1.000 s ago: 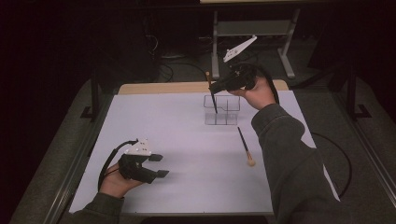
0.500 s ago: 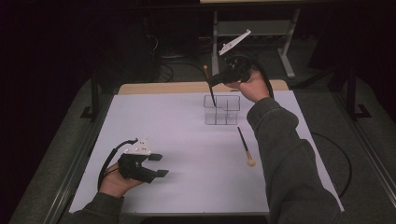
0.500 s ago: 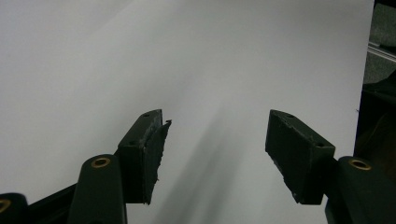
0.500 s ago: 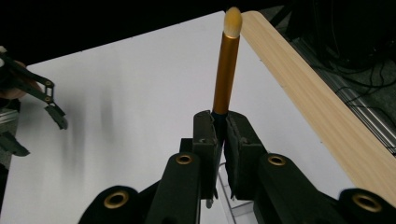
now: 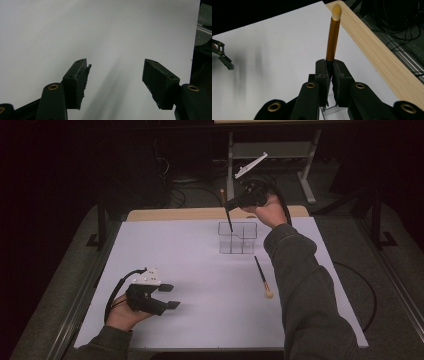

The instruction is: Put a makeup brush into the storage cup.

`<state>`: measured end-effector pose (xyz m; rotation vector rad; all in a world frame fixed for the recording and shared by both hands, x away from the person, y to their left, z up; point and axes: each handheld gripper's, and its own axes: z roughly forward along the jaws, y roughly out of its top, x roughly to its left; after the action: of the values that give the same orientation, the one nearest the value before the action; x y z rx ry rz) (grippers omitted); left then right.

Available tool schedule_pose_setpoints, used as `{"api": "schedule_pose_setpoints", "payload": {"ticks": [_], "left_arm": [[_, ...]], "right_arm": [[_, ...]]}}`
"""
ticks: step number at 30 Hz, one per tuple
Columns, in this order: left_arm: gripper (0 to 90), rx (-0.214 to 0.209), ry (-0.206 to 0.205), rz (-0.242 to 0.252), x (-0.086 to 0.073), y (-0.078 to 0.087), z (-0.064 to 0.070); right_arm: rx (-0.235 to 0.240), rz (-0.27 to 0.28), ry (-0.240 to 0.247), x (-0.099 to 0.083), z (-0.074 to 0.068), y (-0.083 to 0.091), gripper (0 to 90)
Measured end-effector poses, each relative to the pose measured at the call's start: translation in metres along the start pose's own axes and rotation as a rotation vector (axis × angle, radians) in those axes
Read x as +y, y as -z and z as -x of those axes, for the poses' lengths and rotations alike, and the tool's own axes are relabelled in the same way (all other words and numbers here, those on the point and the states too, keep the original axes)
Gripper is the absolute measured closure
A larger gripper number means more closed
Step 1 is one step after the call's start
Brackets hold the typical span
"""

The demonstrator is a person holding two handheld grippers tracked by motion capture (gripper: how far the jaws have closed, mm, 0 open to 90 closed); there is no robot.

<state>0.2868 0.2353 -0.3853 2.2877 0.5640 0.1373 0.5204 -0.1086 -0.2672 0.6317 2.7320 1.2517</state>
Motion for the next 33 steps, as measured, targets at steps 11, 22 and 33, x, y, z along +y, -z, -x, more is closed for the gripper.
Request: {"api": "schedule_pose_setpoints", "payload": {"ticks": [11,22,33], "left_arm": [[36.2,0.000,0.008,0.011,-0.001,0.001,0.000],[36.1,0.007,0.000,0.011,-0.001,0.004,-0.001],[36.0,0.010,-0.003,0.013,-0.001,0.004,-0.002]], "right_arm": [[0.001,-0.005,-0.020,0.001,0.003,-0.016,82.3],[-0.001,-0.006,-0.026,-0.005,0.008,-0.025,82.3],[-0.011,-0.019,-0.030,-0.009,0.006,-0.032,82.3]]}}
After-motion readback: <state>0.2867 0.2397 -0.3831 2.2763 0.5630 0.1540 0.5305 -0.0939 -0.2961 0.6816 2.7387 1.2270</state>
